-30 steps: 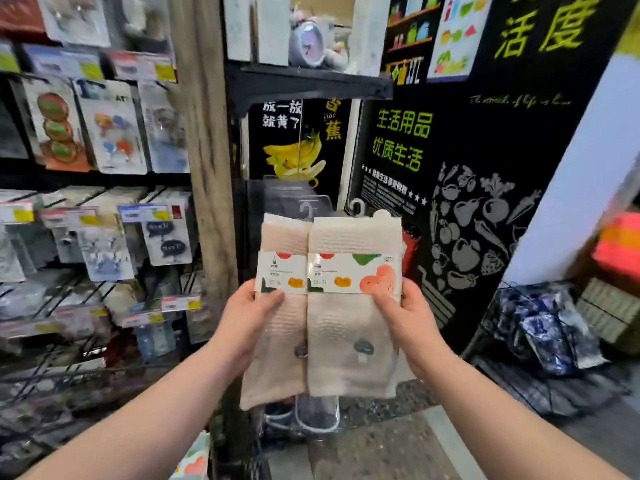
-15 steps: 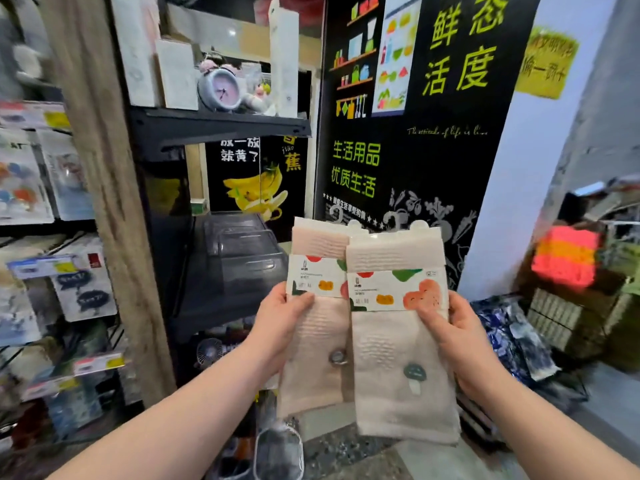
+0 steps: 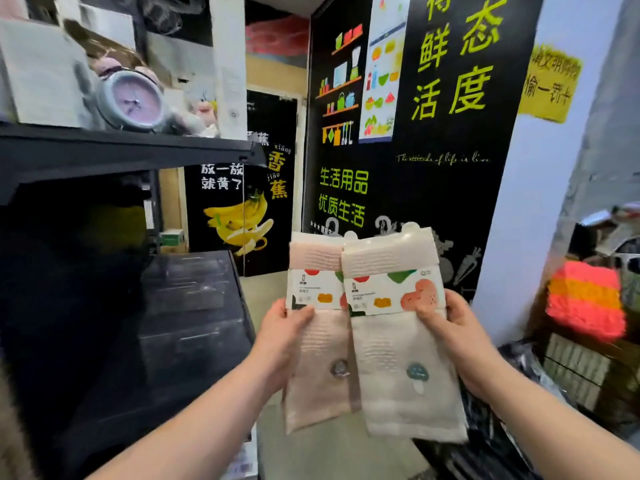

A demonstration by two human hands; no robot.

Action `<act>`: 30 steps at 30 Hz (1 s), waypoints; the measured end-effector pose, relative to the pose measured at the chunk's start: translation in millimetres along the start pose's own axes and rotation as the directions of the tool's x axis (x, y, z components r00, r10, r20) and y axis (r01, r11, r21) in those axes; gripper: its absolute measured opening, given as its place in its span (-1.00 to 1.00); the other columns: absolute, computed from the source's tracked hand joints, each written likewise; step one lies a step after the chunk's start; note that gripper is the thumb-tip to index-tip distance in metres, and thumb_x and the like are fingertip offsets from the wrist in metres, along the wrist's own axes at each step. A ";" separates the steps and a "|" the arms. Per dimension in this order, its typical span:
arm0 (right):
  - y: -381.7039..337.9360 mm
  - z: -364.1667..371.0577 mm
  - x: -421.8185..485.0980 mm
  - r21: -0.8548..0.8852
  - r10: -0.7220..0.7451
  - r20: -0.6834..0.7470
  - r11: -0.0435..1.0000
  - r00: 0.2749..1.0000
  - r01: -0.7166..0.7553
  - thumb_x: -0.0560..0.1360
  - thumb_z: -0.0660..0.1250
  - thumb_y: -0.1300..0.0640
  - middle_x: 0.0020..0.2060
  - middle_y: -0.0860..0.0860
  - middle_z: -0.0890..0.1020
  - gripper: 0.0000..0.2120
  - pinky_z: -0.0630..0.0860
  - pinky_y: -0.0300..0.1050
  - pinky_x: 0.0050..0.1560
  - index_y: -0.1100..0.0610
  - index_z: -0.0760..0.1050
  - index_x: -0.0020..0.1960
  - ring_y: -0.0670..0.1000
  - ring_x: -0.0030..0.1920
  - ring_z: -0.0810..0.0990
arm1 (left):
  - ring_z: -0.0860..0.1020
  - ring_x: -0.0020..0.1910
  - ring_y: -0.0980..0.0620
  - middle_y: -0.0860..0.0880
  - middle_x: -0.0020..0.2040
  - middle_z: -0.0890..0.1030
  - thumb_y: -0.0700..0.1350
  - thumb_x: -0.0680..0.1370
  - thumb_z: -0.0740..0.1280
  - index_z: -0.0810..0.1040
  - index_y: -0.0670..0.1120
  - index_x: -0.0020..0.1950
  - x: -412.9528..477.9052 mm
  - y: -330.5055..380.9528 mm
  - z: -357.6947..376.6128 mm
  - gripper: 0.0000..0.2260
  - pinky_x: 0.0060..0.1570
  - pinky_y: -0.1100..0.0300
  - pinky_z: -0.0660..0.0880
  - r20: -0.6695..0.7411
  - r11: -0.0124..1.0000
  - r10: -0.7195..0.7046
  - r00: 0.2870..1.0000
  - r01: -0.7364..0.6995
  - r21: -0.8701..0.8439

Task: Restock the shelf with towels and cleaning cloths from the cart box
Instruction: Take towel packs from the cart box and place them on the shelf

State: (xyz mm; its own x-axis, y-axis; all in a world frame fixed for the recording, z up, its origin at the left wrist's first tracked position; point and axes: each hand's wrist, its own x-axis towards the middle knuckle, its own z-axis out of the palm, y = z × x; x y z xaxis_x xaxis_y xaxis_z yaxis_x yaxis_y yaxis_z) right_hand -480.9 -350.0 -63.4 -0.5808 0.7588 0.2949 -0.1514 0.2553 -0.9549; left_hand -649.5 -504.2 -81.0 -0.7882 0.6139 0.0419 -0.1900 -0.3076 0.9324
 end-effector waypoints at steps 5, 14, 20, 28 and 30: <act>30.2 -0.9 66.9 0.060 0.026 0.033 0.998 0.999 -0.028 0.45 0.39 0.13 -0.03 0.07 0.66 -0.84 0.59 0.02 -0.12 0.02 0.48 0.01 0.08 -0.07 0.66 | 0.59 0.08 -0.22 -0.25 0.14 0.60 -0.30 0.57 0.24 0.40 -0.26 0.25 58.3 -9.4 15.1 -0.74 0.03 -0.07 0.55 -0.025 1.000 -0.001 1.000 0.001 -0.001; 88.7 -13.6 215.8 0.042 0.012 0.184 0.999 0.983 -0.020 0.46 0.41 0.11 -0.04 0.08 0.69 -0.85 0.59 0.16 0.05 0.04 0.53 0.02 0.14 -0.01 0.67 | 0.63 -0.01 -0.16 -0.20 0.07 0.65 -0.28 0.56 0.27 0.46 -0.19 0.17 161.6 -39.3 54.4 -0.81 0.06 -0.11 0.55 -0.158 0.997 0.076 0.985 -0.072 0.027; 104.1 -38.3 317.3 0.051 -0.062 0.313 0.998 0.948 0.049 0.50 0.35 0.14 -0.07 0.02 0.65 -0.89 0.55 -0.08 -0.17 -0.02 0.47 -0.03 0.03 -0.09 0.64 | 0.63 -0.06 -0.14 -0.21 0.05 0.65 -0.30 0.56 0.25 0.47 -0.16 0.08 223.3 -63.7 108.1 -0.87 0.03 -0.07 0.56 -0.286 0.993 0.115 0.951 -0.119 0.004; 137.7 -16.3 412.1 0.108 -0.050 0.482 0.994 0.875 -0.003 0.49 0.36 0.22 0.01 0.12 0.64 -0.85 0.56 0.17 0.06 -0.02 0.49 -0.03 0.15 0.01 0.62 | 0.64 -0.10 -0.14 -0.18 -0.03 0.67 -0.33 0.56 0.24 0.50 -0.17 0.02 269.7 -73.0 133.0 -0.89 0.06 -0.11 0.55 -0.489 0.982 0.154 0.859 -0.187 -0.020; 146.3 4.1 422.7 0.143 -0.037 0.524 0.989 0.851 -0.045 0.49 0.34 0.23 -0.03 0.12 0.65 -0.87 0.59 0.04 -0.10 0.02 0.49 -0.04 0.11 -0.08 0.63 | 0.63 0.00 -0.20 -0.22 0.02 0.67 -0.31 0.57 0.24 0.51 -0.16 0.02 277.5 -72.0 123.3 -0.90 0.13 -0.19 0.52 -0.526 0.984 0.150 0.837 -0.180 -0.007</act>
State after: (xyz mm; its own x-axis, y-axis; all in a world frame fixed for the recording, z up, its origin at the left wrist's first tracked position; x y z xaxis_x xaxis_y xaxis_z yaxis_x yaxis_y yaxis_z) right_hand -751.8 5.6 -78.5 -0.9078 0.3219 0.2690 -0.2381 0.1325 -0.9622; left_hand -782.3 -222.1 -92.3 -0.9963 0.0850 -0.0143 -0.0486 -0.4179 0.9072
